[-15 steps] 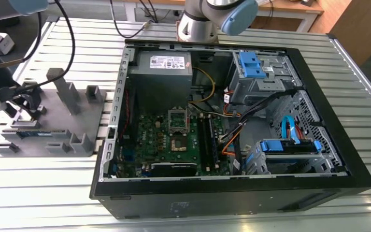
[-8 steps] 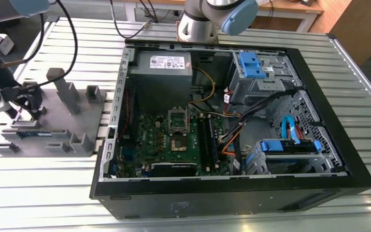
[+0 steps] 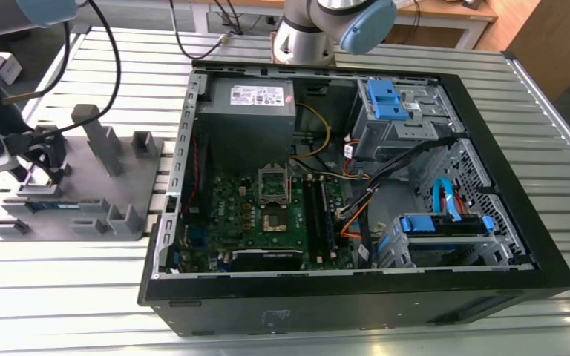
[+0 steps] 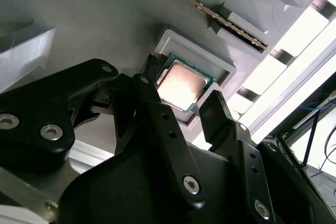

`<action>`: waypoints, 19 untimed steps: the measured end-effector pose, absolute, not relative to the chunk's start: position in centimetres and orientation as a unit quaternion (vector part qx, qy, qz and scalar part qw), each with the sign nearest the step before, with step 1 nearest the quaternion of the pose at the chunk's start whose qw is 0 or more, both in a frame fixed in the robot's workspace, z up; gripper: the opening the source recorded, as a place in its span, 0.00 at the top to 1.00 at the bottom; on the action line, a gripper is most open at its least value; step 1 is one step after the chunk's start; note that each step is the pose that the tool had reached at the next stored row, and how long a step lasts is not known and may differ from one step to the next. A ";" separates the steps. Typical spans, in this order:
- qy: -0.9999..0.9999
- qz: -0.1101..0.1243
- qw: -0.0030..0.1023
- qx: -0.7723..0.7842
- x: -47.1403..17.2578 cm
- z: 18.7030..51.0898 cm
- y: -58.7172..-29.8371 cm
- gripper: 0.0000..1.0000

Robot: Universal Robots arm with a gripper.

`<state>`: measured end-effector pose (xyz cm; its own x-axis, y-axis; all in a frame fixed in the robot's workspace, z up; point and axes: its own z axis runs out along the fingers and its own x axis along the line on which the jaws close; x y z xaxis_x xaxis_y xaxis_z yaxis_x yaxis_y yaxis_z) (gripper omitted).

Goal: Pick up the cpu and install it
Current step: 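Pick up the cpu and move it towards the insertion slot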

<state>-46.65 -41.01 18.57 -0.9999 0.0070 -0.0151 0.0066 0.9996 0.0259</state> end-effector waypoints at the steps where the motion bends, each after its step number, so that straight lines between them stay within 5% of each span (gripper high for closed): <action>1: 1.000 0.013 0.008 0.003 -46.7 18.5 -41.0 0.42; 19: 1.000 0.013 0.008 0.003 -46.7 18.2 -40.9 0.42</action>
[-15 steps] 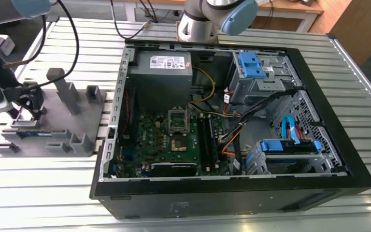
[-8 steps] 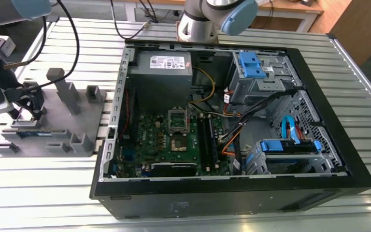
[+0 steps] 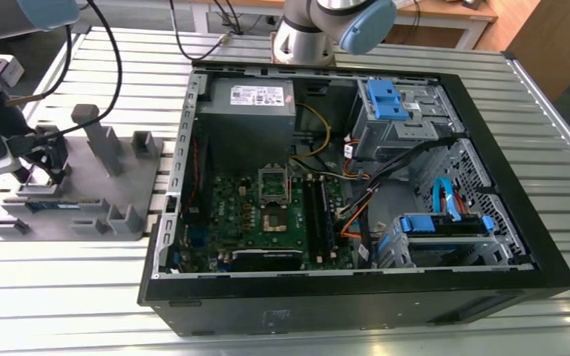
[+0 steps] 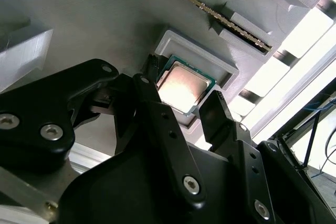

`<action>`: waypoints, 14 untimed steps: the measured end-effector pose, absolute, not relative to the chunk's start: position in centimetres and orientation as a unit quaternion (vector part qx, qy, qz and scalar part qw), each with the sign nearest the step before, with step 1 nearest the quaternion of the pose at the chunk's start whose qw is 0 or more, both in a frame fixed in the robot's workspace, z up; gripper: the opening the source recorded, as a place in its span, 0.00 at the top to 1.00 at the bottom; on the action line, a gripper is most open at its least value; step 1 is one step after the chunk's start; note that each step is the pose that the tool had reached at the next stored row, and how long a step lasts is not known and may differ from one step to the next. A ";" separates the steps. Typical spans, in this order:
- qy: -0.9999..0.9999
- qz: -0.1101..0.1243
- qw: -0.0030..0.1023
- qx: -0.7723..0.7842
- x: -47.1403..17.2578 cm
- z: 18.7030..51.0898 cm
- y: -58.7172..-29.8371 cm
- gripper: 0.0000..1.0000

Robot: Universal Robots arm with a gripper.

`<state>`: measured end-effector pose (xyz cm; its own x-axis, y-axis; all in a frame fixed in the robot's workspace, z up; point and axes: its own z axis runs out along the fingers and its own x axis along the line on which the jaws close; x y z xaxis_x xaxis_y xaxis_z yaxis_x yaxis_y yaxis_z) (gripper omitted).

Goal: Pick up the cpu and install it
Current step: 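Pick up the cpu and move it towards the insertion slot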

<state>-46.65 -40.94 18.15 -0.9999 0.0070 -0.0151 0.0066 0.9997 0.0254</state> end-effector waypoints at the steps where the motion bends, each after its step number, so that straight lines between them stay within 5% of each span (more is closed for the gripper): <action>1: 1.000 0.013 0.008 0.003 -46.7 18.2 -40.9 0.42; 14: 1.000 0.013 0.008 0.003 -46.8 18.2 -40.9 0.42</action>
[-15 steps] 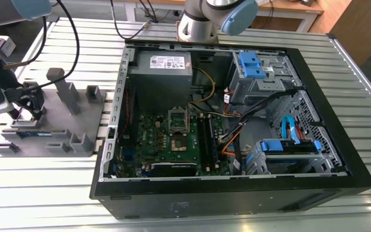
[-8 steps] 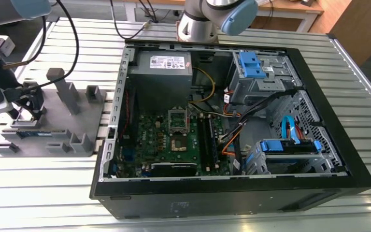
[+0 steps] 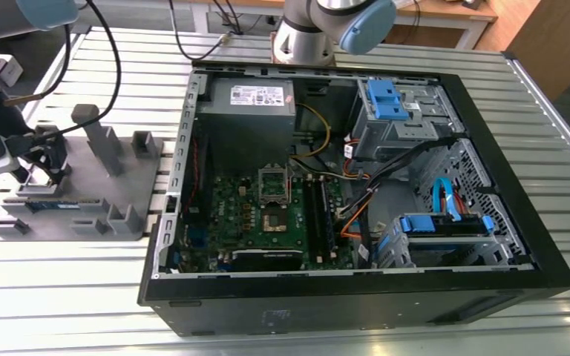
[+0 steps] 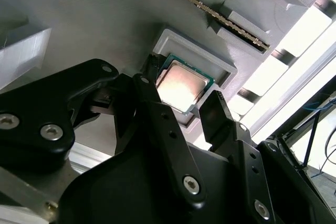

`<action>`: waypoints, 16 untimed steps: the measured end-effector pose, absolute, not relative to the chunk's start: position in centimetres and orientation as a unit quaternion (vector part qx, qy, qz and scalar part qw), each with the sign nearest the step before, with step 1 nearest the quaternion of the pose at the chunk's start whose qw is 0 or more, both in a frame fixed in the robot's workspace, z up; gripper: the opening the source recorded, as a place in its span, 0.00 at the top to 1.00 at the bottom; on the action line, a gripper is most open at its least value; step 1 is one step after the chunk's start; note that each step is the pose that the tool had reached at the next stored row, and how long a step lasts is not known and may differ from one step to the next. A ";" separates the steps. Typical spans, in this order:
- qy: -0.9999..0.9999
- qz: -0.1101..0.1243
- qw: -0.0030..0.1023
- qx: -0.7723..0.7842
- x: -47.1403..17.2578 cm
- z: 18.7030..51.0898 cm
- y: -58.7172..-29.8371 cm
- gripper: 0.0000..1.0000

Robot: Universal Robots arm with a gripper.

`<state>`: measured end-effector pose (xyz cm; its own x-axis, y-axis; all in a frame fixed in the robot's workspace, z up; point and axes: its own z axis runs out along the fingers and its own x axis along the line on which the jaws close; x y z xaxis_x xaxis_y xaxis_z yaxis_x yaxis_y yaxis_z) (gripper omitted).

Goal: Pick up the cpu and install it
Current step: 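Pick up the cpu and move it towards the insertion slot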

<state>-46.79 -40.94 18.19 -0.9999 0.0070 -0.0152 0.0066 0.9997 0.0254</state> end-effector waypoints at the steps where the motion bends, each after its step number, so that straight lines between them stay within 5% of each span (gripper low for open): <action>1: 1.000 0.013 0.008 0.003 -46.8 18.2 -40.9 0.42; 8: 1.000 0.013 0.008 0.003 -46.8 18.2 -40.9 0.53; 16: 1.000 0.013 0.008 0.003 -46.9 18.2 -40.9 0.53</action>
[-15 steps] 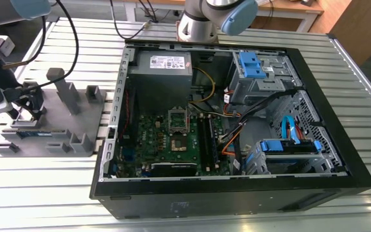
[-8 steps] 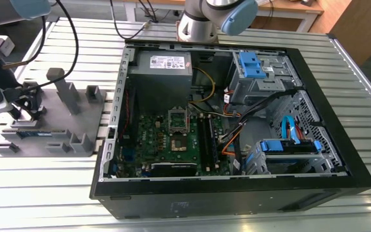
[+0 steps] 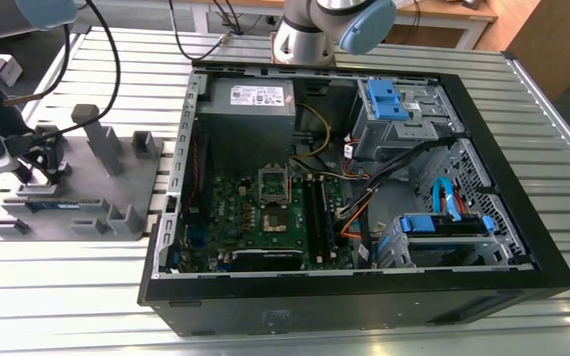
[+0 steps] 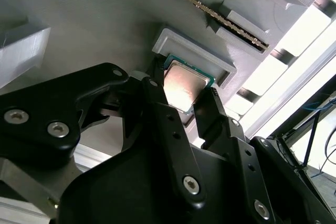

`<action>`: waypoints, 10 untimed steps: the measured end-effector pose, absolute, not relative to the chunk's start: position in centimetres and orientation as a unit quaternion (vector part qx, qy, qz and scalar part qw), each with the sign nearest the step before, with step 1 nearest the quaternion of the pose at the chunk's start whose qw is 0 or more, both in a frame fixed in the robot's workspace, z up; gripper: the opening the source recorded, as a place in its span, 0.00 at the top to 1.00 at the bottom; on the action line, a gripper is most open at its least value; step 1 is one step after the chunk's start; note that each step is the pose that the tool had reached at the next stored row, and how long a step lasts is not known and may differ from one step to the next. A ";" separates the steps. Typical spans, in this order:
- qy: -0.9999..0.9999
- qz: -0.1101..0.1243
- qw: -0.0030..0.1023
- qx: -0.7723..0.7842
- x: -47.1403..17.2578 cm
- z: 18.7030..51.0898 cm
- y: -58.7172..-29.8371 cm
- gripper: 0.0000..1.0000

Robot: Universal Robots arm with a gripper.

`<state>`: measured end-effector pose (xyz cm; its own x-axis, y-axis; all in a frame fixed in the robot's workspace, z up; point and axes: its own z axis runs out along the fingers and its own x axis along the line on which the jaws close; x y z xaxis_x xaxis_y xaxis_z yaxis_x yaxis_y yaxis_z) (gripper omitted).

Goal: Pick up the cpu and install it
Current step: 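Pick up the cpu and move it towards the insertion slot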

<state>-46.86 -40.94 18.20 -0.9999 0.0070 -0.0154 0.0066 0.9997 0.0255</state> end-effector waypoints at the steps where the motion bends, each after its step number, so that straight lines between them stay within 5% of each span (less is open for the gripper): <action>1: 1.000 0.013 0.008 0.003 -46.9 18.2 -40.9 0.53; 10: 1.000 0.013 0.008 0.003 -46.9 18.5 -40.9 0.53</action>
